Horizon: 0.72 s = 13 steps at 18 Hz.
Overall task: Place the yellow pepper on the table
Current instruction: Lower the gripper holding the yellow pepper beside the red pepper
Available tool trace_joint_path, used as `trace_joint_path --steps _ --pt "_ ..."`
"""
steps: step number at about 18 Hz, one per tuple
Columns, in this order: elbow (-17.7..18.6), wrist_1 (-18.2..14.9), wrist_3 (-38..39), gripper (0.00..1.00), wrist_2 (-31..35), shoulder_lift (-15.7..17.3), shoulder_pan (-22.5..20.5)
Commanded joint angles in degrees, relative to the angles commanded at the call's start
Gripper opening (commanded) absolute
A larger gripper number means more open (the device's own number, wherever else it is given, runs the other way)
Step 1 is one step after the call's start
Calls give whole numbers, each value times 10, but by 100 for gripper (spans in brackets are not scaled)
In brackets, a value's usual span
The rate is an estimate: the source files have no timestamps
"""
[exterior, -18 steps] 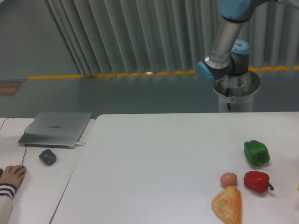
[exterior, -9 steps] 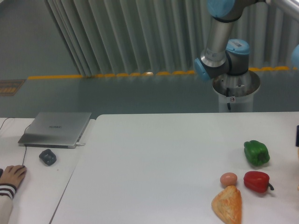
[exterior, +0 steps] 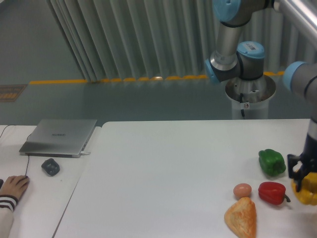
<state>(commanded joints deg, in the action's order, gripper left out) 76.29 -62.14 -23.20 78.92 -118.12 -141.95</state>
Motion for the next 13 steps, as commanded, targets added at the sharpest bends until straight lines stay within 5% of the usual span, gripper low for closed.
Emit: trace_joint_path --steps 13 --pt "11 33 3 40 23 -41 19"
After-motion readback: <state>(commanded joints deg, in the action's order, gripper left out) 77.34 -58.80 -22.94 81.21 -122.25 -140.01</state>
